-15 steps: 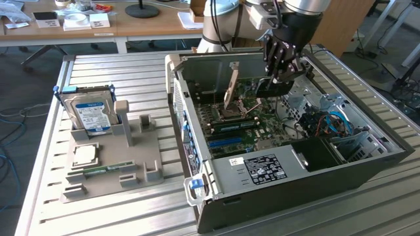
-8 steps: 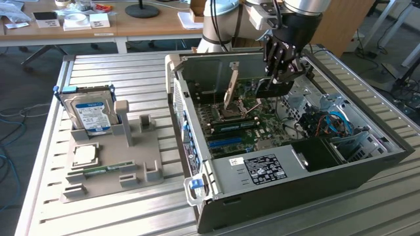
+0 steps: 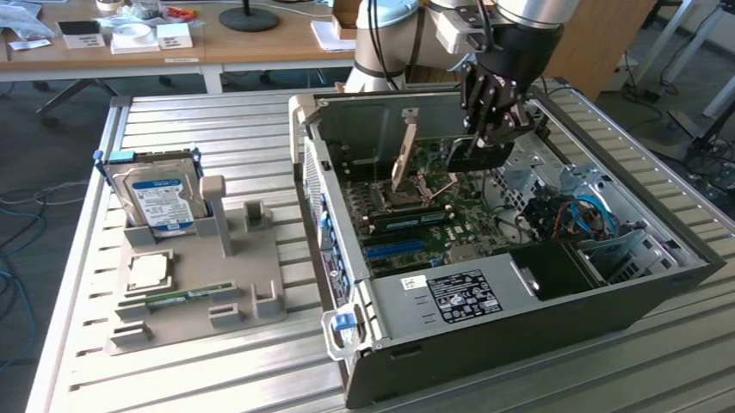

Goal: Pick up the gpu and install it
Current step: 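Insert the gpu into the slot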

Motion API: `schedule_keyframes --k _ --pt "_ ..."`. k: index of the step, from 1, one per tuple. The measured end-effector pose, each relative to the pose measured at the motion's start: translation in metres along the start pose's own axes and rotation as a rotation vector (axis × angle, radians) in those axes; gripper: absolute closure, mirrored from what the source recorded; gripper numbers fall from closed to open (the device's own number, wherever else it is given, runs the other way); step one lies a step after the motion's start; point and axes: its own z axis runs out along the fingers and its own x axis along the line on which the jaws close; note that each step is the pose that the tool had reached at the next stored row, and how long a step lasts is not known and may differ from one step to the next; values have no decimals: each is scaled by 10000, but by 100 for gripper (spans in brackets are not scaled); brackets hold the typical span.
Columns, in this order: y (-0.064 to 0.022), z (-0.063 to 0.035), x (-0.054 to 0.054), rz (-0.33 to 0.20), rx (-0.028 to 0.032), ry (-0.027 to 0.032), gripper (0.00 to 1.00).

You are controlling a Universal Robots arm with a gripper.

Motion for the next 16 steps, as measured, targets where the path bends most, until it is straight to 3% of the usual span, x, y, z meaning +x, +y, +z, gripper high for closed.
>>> schedule_keyframes --k 16 --pt "0 25 2 0 0 0 74"
